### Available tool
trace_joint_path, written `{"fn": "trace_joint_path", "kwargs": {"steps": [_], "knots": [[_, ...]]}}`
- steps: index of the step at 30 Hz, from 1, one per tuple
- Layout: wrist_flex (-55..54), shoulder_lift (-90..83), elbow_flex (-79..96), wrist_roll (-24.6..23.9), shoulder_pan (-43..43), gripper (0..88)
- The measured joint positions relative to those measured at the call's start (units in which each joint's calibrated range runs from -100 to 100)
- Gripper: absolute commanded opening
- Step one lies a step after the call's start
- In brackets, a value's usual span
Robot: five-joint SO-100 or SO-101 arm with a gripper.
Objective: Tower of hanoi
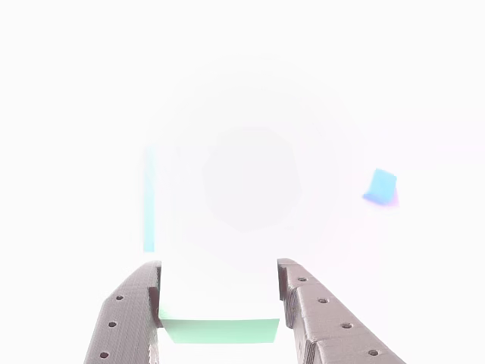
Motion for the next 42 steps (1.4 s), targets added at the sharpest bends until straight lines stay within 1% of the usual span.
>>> {"fn": "trace_joint_path", "kwargs": {"steps": [4,7,11,12,17,24,29,36,40,42], "knots": [[-0.08,-1.27,1.91,0.00,3.44,8.9],[-2.33,-2.53,6.79,0.20,4.18,8.9],[-8.91,-5.23,16.62,0.20,6.06,8.9],[-10.67,-5.91,19.23,-0.39,6.06,9.0],[-19.58,-7.01,29.68,-0.39,5.32,9.0],[-37.48,-7.01,44.73,-0.39,1.88,9.0],[-53.13,-7.01,56.31,-0.39,-0.08,9.0],[-75.44,-3.63,70.93,-0.39,-0.57,8.9],[-85.55,-1.69,76.15,-0.39,-0.57,8.9],[-88.76,-1.52,78.33,-0.39,-0.57,8.9]]}}
